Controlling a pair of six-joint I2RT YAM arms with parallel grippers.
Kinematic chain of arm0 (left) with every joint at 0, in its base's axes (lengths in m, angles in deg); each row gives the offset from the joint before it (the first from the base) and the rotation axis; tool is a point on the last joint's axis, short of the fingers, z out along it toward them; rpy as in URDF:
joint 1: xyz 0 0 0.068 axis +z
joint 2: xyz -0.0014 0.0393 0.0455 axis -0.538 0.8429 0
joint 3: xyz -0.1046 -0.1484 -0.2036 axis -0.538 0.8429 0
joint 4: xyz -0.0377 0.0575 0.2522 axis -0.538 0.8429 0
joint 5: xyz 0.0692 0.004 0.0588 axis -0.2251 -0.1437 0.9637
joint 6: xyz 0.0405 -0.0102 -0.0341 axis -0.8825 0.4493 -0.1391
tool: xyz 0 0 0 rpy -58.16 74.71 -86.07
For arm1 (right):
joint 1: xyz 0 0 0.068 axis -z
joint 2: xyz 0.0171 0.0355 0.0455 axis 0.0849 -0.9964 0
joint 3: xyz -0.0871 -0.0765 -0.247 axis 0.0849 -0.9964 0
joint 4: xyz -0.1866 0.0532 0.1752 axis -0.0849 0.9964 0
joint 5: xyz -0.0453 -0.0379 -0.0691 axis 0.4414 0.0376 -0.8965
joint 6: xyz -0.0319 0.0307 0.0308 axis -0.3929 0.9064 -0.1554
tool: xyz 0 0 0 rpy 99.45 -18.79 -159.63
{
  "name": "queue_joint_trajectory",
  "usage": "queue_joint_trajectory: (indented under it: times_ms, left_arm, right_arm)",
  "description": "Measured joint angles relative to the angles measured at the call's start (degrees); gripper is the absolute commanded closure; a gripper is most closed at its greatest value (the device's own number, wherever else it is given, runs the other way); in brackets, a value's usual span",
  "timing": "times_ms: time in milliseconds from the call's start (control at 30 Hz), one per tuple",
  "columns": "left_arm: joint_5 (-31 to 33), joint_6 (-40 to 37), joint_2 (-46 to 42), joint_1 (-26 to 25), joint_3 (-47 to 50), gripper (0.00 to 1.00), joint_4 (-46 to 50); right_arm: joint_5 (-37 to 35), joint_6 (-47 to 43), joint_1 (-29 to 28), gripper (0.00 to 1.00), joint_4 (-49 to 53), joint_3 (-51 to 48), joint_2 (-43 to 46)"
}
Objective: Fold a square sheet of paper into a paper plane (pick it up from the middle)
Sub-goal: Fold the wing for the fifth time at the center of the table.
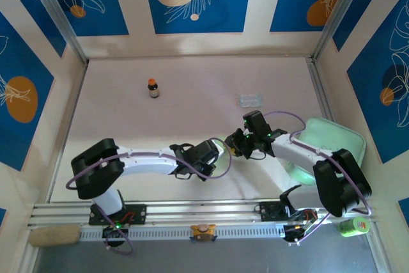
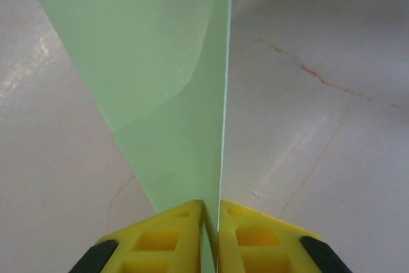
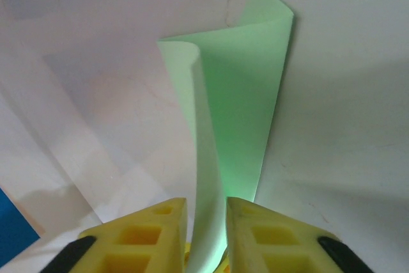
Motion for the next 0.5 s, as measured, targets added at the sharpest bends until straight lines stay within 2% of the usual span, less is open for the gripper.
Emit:
queue_joint_trajectory:
  times_ms: [167, 500]
  left_arm:
    - [-0.02, -0.83, -0.02, -0.15, -0.11, 0.82, 0.48]
    - [-0.02, -0.94, -0.02, -0.57, -0.46, 0.78, 0.81]
  right_arm:
    - [0.33, 0.13, 0.00, 0.93, 0.13, 0.00, -0.35]
    - [0.48, 1.25, 0.00, 1.00, -0.44, -0.11, -0.33]
